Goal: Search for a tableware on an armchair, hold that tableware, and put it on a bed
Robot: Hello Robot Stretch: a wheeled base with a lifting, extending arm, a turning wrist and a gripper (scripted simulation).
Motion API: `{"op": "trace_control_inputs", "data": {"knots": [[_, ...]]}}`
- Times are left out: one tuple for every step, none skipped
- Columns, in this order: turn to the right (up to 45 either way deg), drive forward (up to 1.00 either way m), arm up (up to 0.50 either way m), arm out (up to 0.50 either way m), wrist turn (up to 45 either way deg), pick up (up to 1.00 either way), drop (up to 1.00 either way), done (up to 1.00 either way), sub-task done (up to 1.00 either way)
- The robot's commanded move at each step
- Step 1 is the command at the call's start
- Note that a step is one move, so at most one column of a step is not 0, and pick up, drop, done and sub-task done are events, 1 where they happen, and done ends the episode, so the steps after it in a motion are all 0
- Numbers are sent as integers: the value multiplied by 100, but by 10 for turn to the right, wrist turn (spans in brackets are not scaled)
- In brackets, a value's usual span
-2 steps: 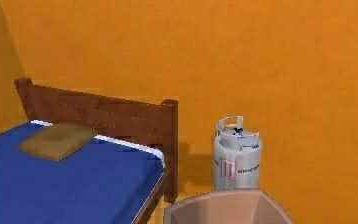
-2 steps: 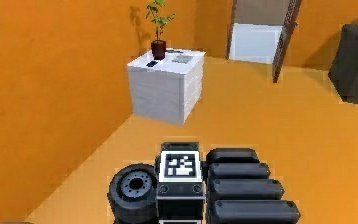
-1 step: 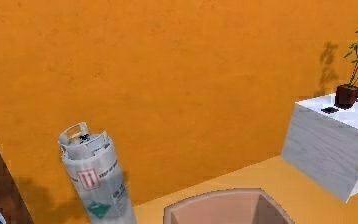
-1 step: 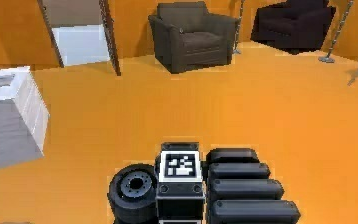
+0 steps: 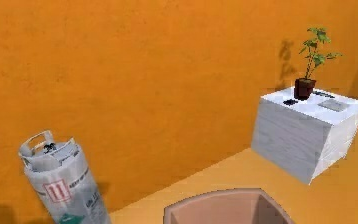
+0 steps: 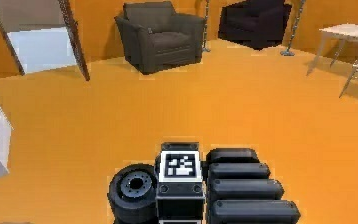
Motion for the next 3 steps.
{"op": "trace_control_inputs", "data": {"knots": [[-450,0,0,0,0,0,0,0,0],[-240,0,0,0,0,0,0,0,0],[450,0,0,0,0,0,0,0,0]]}}
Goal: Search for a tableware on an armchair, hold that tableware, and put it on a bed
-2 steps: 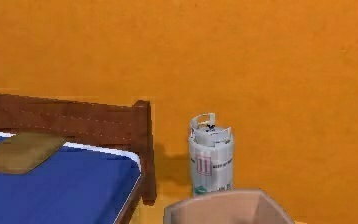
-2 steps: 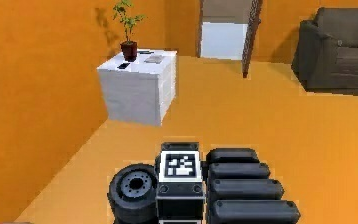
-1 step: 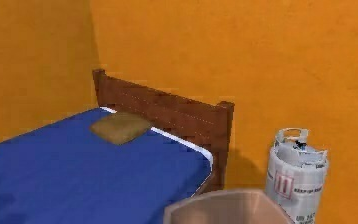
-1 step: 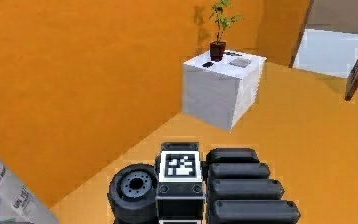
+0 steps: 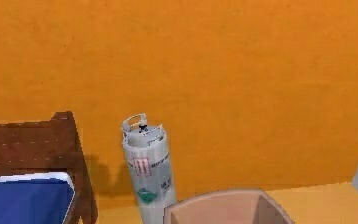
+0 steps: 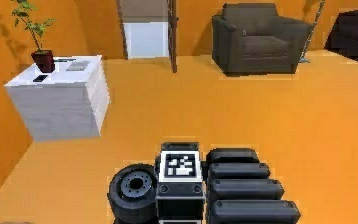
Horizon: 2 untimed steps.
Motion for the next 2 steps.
{"op": "trace_control_inputs", "data": {"knots": [[360,0,0,0,0,0,0,0,0],[-450,0,0,0,0,0,0,0,0]]}}
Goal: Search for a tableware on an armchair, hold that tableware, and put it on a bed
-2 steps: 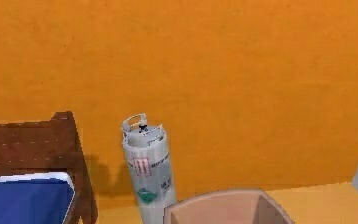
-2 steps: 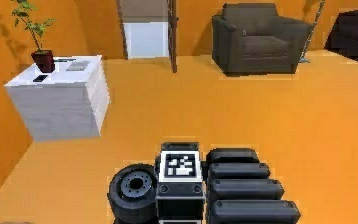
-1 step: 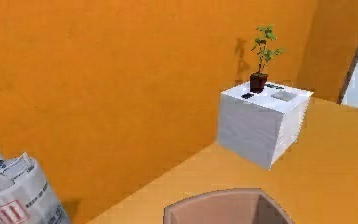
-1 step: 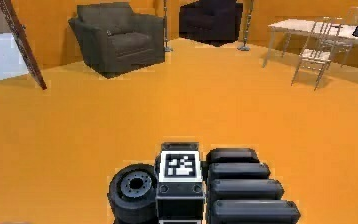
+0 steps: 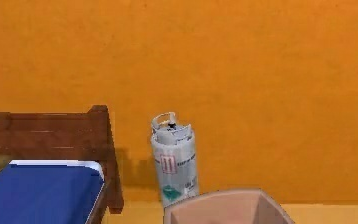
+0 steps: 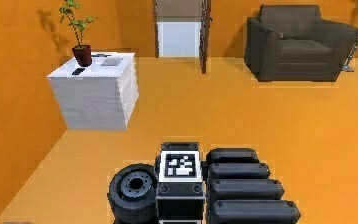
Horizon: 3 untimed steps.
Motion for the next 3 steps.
{"op": "trace_control_inputs", "data": {"knots": [[-450,0,0,0,0,0,0,0,0],[-450,0,0,0,0,0,0,0,0],[-420,0,0,0,0,0,0,0,0]]}}
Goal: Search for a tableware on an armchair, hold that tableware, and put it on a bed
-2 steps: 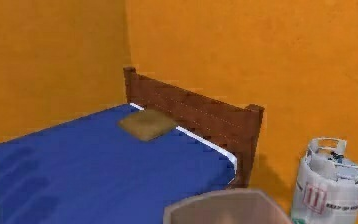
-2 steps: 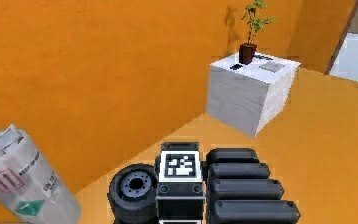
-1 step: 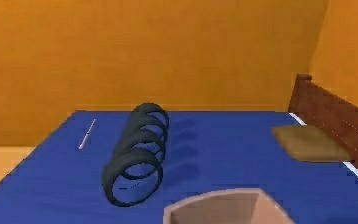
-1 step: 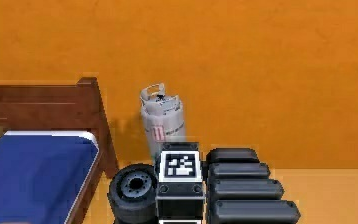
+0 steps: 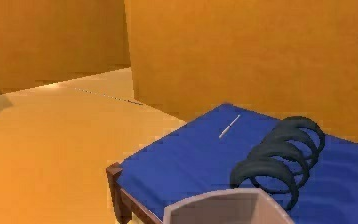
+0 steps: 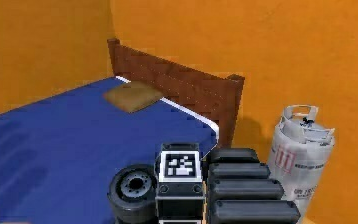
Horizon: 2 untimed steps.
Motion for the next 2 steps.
{"op": "trace_control_inputs", "data": {"knots": [[0,25,0,0,0,0,0,0,0],[-450,0,0,0,0,0,0,0,0]]}}
